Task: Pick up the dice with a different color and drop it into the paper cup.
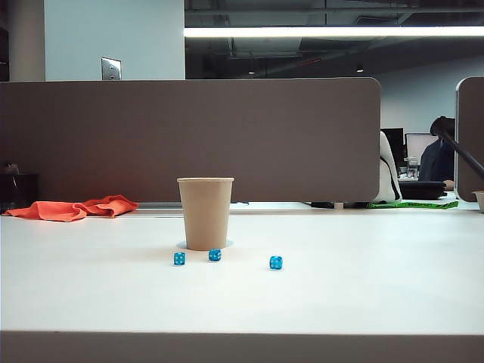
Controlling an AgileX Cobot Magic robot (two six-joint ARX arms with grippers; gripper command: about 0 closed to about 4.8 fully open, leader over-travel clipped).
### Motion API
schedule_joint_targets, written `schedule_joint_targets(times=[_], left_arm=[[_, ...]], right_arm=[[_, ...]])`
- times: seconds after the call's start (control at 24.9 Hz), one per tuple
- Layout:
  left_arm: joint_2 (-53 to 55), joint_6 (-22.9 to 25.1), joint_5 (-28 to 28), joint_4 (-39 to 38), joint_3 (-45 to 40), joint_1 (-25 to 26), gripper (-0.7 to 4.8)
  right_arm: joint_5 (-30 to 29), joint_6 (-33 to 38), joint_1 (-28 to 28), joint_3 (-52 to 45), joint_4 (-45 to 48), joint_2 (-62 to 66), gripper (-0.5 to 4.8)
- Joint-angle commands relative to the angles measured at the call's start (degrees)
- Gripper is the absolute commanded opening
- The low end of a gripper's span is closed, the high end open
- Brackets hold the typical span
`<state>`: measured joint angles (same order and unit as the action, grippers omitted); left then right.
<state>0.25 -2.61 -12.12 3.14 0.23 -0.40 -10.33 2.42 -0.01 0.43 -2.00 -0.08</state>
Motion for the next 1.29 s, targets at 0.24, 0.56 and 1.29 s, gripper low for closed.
schedule_joint_targets(times=[0.24, 0.56, 1.29], left_arm=[[0.0, 0.6, 10.8, 0.9, 0.2, -0.4, -0.06], [0.0, 3.5, 10.8, 0.9, 0.2, -0.4, -0.06], [0.0, 3.4, 10.8, 0.7, 0.2, -0.4, -0.06]], right_arm=[[0.4, -0.1, 0.0, -0.1, 0.7, 0.0, -0.06], [7.2, -1.6, -0.1, -0.1, 1.0, 0.0, -0.06], [5.5, -3.1, 0.0, -0.1, 3.6, 0.0, -0.05]])
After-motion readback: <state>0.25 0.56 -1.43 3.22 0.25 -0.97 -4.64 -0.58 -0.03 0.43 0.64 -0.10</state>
